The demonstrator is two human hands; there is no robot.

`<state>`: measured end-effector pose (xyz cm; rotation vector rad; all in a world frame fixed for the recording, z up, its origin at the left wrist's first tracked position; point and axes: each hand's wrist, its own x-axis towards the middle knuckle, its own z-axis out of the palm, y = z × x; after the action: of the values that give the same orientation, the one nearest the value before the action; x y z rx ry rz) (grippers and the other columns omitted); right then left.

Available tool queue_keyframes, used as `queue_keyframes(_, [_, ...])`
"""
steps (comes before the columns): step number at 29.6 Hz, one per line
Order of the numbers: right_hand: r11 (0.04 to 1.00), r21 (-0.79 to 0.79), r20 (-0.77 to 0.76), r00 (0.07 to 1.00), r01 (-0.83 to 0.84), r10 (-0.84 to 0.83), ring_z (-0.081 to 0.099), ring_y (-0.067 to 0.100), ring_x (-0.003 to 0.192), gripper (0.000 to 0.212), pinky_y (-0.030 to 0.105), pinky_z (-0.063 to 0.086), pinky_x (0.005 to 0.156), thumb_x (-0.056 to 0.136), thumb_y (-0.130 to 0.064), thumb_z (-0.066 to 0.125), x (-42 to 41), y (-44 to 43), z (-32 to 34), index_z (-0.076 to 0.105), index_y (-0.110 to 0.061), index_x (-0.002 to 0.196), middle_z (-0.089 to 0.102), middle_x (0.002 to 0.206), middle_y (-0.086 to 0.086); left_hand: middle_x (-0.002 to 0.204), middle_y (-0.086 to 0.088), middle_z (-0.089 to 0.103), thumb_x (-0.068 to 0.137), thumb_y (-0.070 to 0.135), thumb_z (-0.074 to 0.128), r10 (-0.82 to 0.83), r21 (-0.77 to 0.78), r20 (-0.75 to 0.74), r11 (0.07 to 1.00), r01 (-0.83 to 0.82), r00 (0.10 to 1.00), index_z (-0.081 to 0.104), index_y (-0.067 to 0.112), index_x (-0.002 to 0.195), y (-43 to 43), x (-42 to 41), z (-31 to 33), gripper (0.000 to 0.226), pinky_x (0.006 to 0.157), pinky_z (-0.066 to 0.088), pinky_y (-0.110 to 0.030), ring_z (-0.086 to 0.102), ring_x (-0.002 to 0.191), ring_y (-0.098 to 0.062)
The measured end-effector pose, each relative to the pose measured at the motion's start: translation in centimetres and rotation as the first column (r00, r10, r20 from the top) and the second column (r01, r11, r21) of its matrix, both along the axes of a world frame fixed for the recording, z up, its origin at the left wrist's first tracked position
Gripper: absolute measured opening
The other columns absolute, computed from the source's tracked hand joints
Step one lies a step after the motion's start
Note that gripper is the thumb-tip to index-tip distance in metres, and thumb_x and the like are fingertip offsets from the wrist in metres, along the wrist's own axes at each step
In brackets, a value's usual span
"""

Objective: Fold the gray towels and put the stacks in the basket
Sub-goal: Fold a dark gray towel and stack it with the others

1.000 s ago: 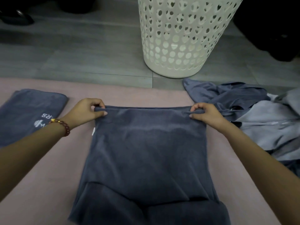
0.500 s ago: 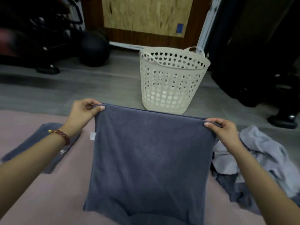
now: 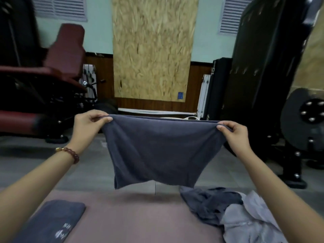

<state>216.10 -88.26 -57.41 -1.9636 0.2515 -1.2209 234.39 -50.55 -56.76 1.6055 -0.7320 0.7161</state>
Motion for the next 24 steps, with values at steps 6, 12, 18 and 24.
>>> queue_keyframes(6, [0.997, 0.039, 0.004, 0.998, -0.070, 0.070, 0.059, 0.003, 0.081, 0.011, 0.002, 0.045, 0.073, 0.084, -0.002, 0.065, -0.6, 0.9, 2.3, 0.069, -0.007, 0.093, 0.066, 0.086, -0.001, 0.075, 0.018, 0.065, 0.078, 0.000, 0.071, -0.025, -0.034, -0.063, 0.999, 0.023, 0.998, 0.070, -0.001, 0.090, 0.7, -0.6, 2.0, 0.012, 0.073, 0.043, -0.003, 0.059, 0.070, 0.014])
queue_keyframes(12, [0.997, 0.000, -0.124, 0.990, -0.073, 0.072, 0.061, -0.012, 0.071, 0.016, 0.004, 0.045, 0.073, 0.078, 0.003, 0.069, -2.0, -0.5, 1.0, 0.071, -0.013, 0.080, 0.068, 0.069, -0.019, 0.064, 0.028, 0.066, 0.072, -0.005, 0.073, -0.133, 0.165, -0.189, 0.972, 0.165, 0.973, 0.070, 0.009, 0.083, 2.2, -1.0, 1.3, 0.018, 0.070, 0.046, -0.003, 0.061, 0.067, 0.012])
queue_keyframes(18, [0.998, 0.001, -0.235, 0.970, -0.069, 0.067, 0.062, -0.010, 0.070, 0.018, 0.006, 0.047, 0.071, 0.073, -0.002, 0.076, -2.9, -1.4, 0.4, 0.072, -0.019, 0.076, 0.068, 0.065, -0.023, 0.063, 0.023, 0.067, 0.069, 0.003, 0.078, -0.099, 0.199, -0.269, 0.968, 0.156, 0.958, 0.071, 0.017, 0.074, 2.2, -1.5, 1.2, 0.017, 0.068, 0.049, -0.005, 0.063, 0.067, 0.007])
queue_keyframes(24, [0.992, 0.091, -0.192, 0.976, -0.083, 0.099, 0.060, -0.014, 0.069, 0.012, 0.004, 0.045, 0.069, 0.080, -0.006, 0.070, -3.0, -0.8, -0.9, 0.072, -0.010, 0.091, 0.068, 0.075, -0.015, 0.068, 0.012, 0.067, 0.078, 0.007, 0.073, -0.065, 0.196, -0.288, 0.973, 0.125, 0.955, 0.070, 0.004, 0.094, 2.1, -1.8, 0.5, 0.017, 0.067, 0.049, -0.008, 0.060, 0.062, 0.009])
